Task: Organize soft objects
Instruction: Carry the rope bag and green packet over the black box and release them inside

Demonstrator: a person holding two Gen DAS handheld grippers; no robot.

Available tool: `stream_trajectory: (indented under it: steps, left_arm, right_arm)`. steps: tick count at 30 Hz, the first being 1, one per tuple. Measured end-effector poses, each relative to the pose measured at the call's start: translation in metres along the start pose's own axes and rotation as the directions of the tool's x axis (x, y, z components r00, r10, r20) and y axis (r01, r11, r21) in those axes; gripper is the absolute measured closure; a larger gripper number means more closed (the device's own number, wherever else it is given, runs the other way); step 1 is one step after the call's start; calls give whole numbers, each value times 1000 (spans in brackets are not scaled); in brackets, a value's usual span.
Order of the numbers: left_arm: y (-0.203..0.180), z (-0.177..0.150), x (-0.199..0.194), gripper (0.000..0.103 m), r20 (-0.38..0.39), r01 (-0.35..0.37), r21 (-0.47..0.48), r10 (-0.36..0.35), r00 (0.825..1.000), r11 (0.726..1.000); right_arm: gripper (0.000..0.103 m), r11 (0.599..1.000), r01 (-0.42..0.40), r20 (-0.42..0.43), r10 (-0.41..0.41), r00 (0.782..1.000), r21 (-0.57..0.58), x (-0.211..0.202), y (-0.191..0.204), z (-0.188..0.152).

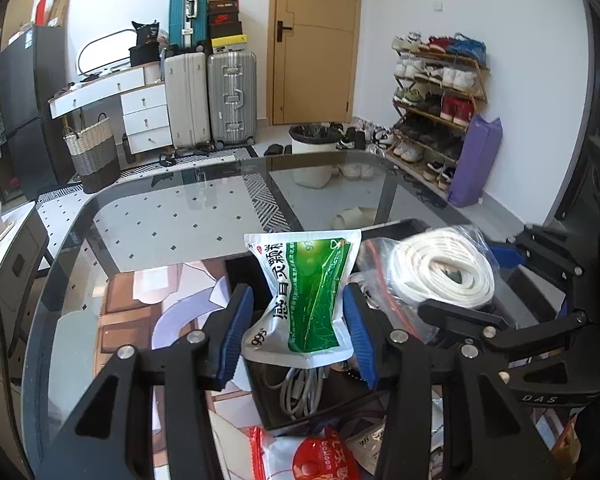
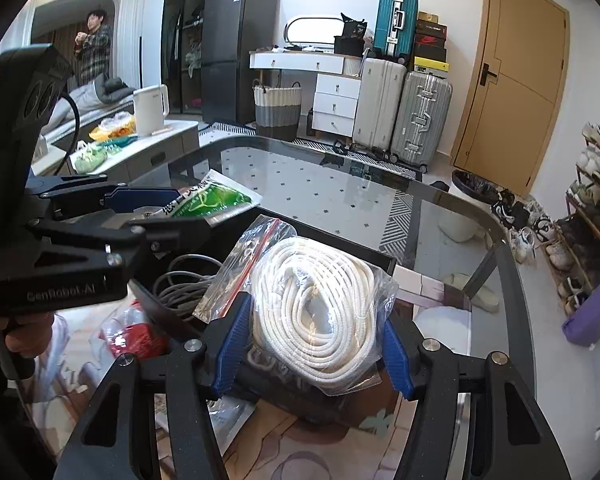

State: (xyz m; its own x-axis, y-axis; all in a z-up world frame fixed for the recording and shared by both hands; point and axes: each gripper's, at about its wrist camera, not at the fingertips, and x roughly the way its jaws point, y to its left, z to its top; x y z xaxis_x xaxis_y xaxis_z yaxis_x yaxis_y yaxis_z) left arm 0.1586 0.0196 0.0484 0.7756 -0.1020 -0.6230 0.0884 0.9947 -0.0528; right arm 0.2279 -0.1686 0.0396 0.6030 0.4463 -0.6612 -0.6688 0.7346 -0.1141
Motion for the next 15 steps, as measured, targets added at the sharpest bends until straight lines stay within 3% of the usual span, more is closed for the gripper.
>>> stream_trajectory:
  steps: [7, 12, 15]
  left_arm:
    - [-1, -6, 18, 57, -41, 1, 8, 0, 999, 1000]
    - [-4, -3, 21, 56, -40, 0, 16, 1, 999, 1000]
    - [-3, 1, 23, 56, -48, 0, 6, 0, 999, 1000]
  right_arm:
    - [42, 999, -1, -23, 0, 1000, -39, 26, 4, 4]
    - [42, 999, -46, -36, 45, 998, -12, 31, -3, 4]
    - [38, 999, -52, -35, 52, 998, -8, 35, -5, 6]
